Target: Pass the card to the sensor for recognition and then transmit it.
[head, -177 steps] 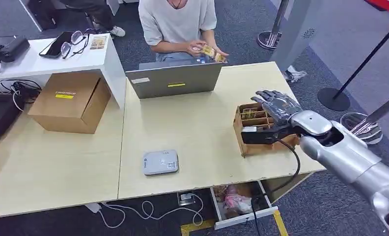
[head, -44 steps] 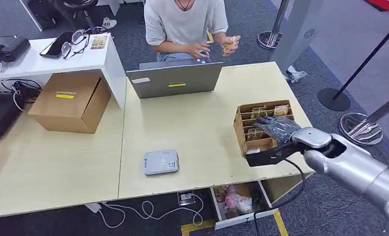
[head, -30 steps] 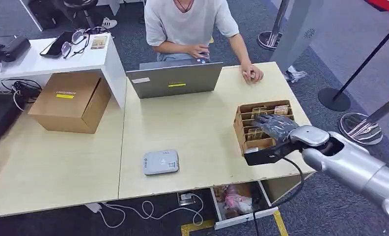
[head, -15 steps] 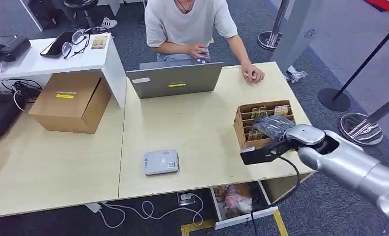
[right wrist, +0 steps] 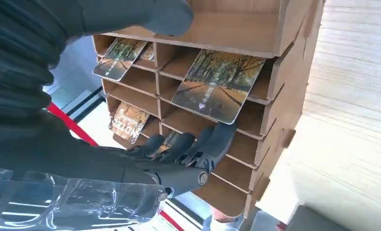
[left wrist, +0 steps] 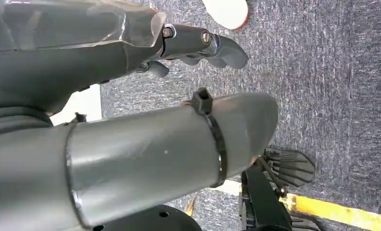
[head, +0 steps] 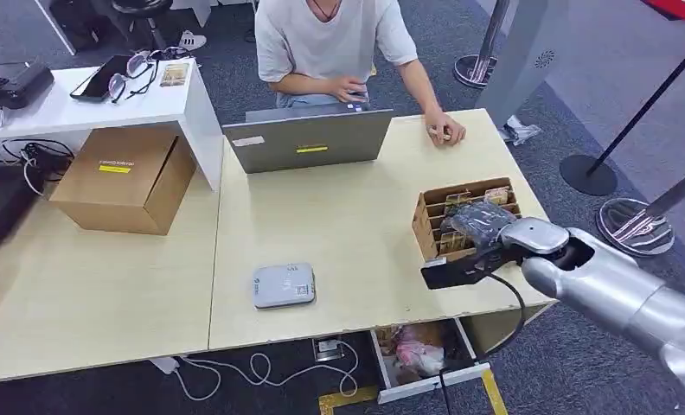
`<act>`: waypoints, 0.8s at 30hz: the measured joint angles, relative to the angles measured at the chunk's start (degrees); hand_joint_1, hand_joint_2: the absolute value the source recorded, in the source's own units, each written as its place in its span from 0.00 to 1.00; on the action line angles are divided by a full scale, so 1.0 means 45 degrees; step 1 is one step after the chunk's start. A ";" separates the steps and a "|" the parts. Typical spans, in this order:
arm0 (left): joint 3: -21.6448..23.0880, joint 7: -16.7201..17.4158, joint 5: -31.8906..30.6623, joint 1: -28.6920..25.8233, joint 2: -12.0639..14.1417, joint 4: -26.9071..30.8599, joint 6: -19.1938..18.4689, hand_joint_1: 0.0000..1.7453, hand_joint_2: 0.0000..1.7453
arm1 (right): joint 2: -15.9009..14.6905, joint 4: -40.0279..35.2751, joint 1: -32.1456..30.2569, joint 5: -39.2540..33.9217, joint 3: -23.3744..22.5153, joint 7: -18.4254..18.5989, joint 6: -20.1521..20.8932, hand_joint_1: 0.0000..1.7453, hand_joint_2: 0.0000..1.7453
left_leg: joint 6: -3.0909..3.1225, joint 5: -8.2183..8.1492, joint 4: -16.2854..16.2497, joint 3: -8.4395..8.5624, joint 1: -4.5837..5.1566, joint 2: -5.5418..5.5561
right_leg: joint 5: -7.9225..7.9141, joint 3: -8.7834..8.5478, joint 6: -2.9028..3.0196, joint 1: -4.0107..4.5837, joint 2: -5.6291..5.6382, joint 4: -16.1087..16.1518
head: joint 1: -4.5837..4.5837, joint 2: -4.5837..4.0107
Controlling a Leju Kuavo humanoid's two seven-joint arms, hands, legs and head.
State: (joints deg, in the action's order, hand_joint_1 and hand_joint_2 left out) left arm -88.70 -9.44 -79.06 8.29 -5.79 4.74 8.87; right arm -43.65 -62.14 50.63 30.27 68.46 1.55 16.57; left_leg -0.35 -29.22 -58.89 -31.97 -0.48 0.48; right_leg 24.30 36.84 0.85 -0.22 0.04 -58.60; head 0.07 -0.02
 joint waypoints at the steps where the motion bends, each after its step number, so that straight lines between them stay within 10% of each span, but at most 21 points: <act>1: 0.0000 0.0024 0.0010 0.0000 0.0005 0.0000 0.0005 0.00 0.00 | 0.0000 0.0000 0.0000 -0.0010 0.0019 0.0000 0.0005 0.28 1.00 | 0.0000 0.0000 0.0000 0.0000 0.0000 0.0000 | 0.0000 0.0000 0.0000 0.0000 0.0000 0.0000 | 0.0000 0.0000; 4: 0.0000 0.0058 0.0049 0.0000 0.0010 0.0000 0.0010 0.00 0.00 | 0.0005 0.0000 0.0008 -0.0010 0.0092 0.0000 0.0000 0.37 1.00 | 0.0000 0.0000 0.0000 0.0001 0.0000 0.0000 | 0.0000 0.0000 0.0000 0.0000 0.0000 0.0000 | 0.0000 0.0000; 6: 0.0000 0.0058 0.0049 0.0000 0.0010 0.0000 0.0010 0.00 0.00 | 0.0015 0.0000 0.0012 -0.0015 0.0165 0.0000 -0.0005 0.75 1.00 | 0.0000 0.0001 0.0000 0.0002 0.0000 0.0000 | 0.0000 0.0000 0.0000 0.0000 0.0000 0.0000 | 0.0000 0.0000; 8: 0.0000 0.0058 0.0049 -0.0001 0.0010 0.0005 0.0010 0.00 0.00 | 0.0029 0.0000 0.0016 -0.0010 0.0189 0.0000 -0.0010 0.80 1.00 | -0.0001 0.0001 0.0000 0.0002 0.0000 0.0000 | 0.0000 0.0000 0.0000 0.0000 0.0000 -0.0001 | 0.0000 0.0000; 24: 0.0000 -0.0054 0.0112 -0.0008 0.0010 0.0000 0.0019 0.00 0.00 | 0.0068 0.0000 -0.0030 -0.0175 0.0248 0.0073 -0.0360 0.82 1.00 | 0.0000 0.0000 0.0000 0.0001 0.0001 0.0008 | 0.0001 0.0000 -0.0001 0.0000 -0.0005 0.0002 | 0.0000 0.0000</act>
State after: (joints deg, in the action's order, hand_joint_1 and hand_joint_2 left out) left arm -88.70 -9.68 -78.55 8.25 -5.75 4.74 8.96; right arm -43.34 -62.14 50.49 29.48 69.57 1.88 14.95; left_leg -0.35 -29.22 -58.89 -31.96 -0.47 0.51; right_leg 24.31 36.84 0.85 -0.22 0.01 -58.59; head 0.07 -0.02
